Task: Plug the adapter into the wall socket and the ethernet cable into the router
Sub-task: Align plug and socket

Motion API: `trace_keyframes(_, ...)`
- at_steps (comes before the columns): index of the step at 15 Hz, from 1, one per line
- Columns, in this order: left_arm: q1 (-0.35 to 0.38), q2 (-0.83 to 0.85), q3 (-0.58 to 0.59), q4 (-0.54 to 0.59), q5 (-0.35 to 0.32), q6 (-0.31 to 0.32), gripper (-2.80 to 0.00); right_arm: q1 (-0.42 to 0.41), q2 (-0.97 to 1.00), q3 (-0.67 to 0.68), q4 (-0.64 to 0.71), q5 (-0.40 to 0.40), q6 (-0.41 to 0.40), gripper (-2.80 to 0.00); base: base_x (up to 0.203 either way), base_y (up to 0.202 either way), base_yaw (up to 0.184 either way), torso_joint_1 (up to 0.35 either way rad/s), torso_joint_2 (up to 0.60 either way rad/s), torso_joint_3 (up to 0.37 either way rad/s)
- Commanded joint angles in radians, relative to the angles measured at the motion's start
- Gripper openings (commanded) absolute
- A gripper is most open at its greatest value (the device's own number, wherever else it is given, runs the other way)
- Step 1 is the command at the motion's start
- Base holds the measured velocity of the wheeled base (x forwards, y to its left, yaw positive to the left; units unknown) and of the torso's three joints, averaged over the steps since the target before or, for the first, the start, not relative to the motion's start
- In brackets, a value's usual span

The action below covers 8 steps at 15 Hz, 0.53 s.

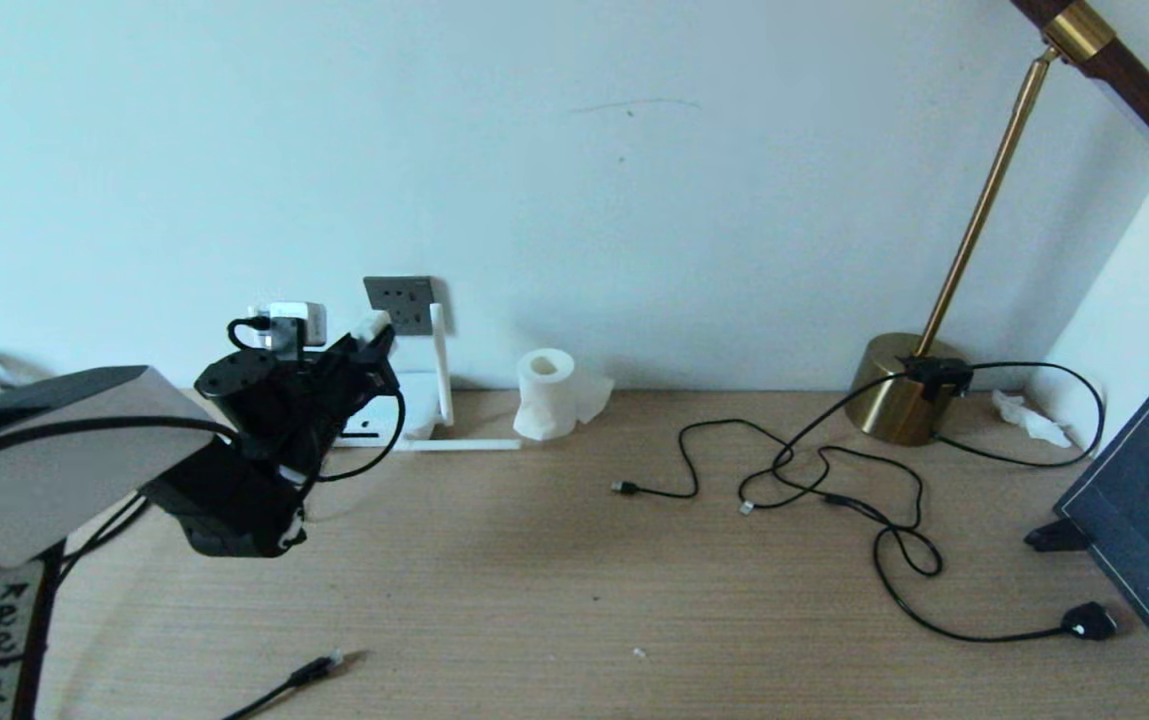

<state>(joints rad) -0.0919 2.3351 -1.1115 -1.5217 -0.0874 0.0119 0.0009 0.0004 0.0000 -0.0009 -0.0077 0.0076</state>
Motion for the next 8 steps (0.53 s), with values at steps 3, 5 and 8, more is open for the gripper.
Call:
trace_keyframes(3, 0.004, 0.001, -0.004, -0.008, -0.006, -0.001, -2.80, 0.001, 0.001, 0.001, -0.001, 0.000, 0.000, 0.00, 0.000, 0.000, 0.000, 0.000, 0.00, 0.000)
trace_keyframes(5, 0.009, 0.016, -0.021, -0.008, -0.006, -0.001, -2.80, 0.001, 0.000, 0.000, -0.001, 0.000, 0.000, 0.00, 0.000, 0.000, 0.000, 0.000, 0.00, 0.000)
trace_keyframes(8, 0.015, 0.026, -0.049, -0.008, -0.008, -0.001, -2.80, 0.001, 0.000, 0.001, -0.001, 0.000, 0.000, 0.00, 0.000, 0.000, 0.000, 0.000, 0.00, 0.000)
